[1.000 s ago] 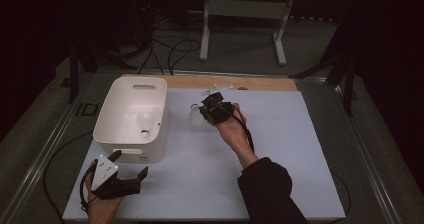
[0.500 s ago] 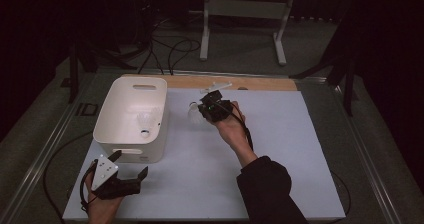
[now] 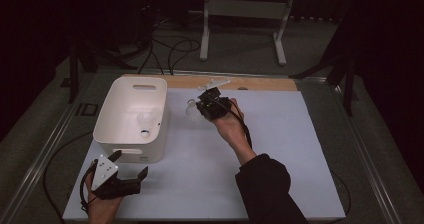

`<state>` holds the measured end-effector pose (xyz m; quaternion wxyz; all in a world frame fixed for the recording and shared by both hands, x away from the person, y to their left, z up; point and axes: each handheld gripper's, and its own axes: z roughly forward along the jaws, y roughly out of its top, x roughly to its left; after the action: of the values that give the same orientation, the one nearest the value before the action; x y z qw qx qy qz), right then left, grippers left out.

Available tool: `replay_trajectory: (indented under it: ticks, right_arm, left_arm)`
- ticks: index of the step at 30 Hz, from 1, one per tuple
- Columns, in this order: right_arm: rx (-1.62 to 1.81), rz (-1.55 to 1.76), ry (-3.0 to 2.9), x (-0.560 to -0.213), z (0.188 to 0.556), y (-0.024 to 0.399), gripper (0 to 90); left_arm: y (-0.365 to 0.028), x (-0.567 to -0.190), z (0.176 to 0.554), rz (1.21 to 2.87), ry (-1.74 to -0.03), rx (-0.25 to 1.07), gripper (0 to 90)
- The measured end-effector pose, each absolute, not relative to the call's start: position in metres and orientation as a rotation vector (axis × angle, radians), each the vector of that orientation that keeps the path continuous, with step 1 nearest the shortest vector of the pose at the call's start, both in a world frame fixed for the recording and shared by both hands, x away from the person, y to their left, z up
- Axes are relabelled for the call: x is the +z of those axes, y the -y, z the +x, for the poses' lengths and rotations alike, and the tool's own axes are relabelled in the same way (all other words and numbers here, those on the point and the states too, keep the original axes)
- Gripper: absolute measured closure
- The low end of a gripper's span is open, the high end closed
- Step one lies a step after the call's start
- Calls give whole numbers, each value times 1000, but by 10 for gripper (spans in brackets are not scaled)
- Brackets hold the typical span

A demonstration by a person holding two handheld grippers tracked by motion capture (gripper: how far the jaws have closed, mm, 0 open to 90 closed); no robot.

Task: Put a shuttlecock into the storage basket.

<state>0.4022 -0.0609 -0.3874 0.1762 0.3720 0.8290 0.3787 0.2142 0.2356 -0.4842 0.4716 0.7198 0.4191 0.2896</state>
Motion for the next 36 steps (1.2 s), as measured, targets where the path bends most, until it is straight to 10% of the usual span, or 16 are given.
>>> replay_trajectory:
  ticks: [36]
  right_arm:
    - [1116,1019,-2339,-365,402,54,879]
  left_arm:
    - [-235,-484,214,1762,-1027,708,0]
